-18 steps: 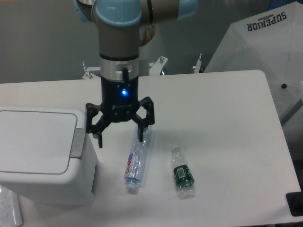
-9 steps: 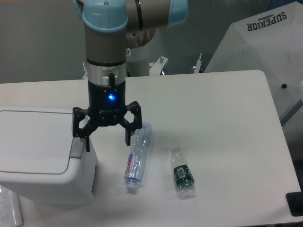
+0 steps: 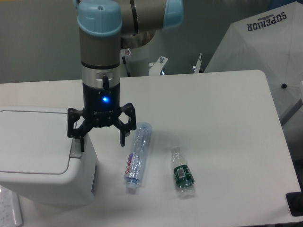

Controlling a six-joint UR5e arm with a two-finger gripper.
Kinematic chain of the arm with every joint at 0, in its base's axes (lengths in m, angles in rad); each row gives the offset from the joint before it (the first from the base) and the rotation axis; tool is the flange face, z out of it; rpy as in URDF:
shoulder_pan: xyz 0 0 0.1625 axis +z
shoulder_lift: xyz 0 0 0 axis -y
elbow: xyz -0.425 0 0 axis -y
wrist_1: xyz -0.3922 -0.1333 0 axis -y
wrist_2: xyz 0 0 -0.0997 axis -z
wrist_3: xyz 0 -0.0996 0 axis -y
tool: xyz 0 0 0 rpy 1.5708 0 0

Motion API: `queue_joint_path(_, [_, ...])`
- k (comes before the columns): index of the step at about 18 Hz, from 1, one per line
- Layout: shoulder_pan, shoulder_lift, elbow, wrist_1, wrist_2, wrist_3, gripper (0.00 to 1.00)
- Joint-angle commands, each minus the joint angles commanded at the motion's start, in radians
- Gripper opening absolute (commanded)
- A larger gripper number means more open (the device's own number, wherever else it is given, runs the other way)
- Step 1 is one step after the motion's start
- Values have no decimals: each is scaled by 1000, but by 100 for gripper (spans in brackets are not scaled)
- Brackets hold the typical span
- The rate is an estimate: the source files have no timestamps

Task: Open the trash can
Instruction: 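Lower the gripper onto the trash can lid edge and flip it open, then lift the gripper away from the open trash can toward the bottles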

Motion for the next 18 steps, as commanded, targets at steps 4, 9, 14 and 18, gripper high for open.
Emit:
queue_joint_path(4, [0, 0, -2, 0, 0, 0, 100])
queue_joint_path(9, [0, -2, -6, 0, 0, 0, 100])
queue_joint_path(14, [0, -2, -8, 0, 0, 2, 100])
queue_joint_path(18, [0, 0, 6, 0, -2, 3, 100])
